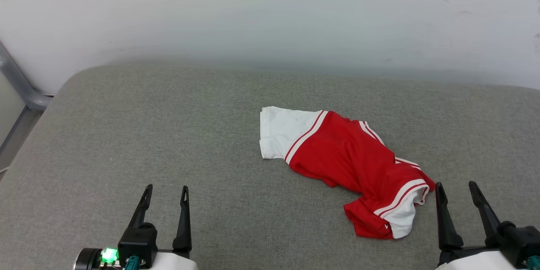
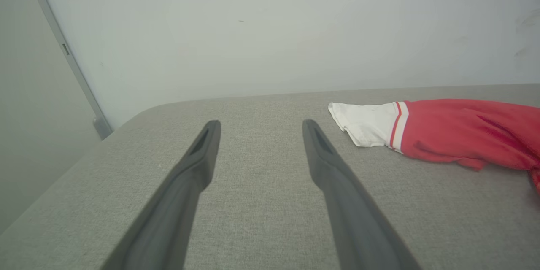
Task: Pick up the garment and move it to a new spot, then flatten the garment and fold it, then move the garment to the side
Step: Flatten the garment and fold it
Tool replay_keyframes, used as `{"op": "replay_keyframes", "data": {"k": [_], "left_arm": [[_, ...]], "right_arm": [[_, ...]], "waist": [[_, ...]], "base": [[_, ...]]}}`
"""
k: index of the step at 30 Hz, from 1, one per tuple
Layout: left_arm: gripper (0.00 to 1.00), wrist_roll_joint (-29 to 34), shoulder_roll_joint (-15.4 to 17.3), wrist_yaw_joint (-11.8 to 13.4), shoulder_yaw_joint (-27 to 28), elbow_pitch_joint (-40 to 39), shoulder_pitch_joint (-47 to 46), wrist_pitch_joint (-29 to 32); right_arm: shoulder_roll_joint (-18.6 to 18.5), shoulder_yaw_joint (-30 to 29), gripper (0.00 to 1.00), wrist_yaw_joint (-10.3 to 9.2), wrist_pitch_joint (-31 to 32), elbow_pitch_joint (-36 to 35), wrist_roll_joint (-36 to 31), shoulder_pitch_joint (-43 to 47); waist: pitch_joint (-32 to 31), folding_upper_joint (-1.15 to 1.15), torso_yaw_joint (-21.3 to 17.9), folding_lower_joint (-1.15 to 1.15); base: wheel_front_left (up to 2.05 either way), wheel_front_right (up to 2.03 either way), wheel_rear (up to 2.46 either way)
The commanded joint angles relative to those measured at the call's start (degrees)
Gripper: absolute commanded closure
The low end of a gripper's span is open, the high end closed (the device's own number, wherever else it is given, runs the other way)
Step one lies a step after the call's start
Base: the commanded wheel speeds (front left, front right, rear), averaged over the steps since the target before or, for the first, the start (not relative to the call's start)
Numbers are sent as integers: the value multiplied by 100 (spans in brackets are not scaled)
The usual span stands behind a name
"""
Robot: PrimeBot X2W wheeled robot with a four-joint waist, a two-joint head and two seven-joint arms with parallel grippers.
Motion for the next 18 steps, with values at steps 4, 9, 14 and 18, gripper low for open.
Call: {"op": "replay_keyframes", "data": {"k": [4, 9, 14, 18], "left_arm": [[0, 90, -63, -72, 99, 25, 71, -17], [0, -35, -141, -265, 233, 72, -138, -17], [0, 42, -64, -526, 279, 138, -598, -16], [0, -10, 43, -832, 361, 262, -1216, -16]], "right_arm": [[10, 20, 0, -4, -12, 7, 0, 46], [10, 45, 0, -4, -12, -4, 10, -4], [10, 82, 0, -4, -12, -47, -4, -110], [10, 129, 0, -4, -12, -110, -36, -251]], "waist": [[-7, 0, 4, 0], [24, 0, -18, 0], [117, 0, -98, 0], [297, 0, -219, 0]], "base": [[0, 0, 0], [0, 0, 0], [0, 0, 0], [0, 0, 0]]}}
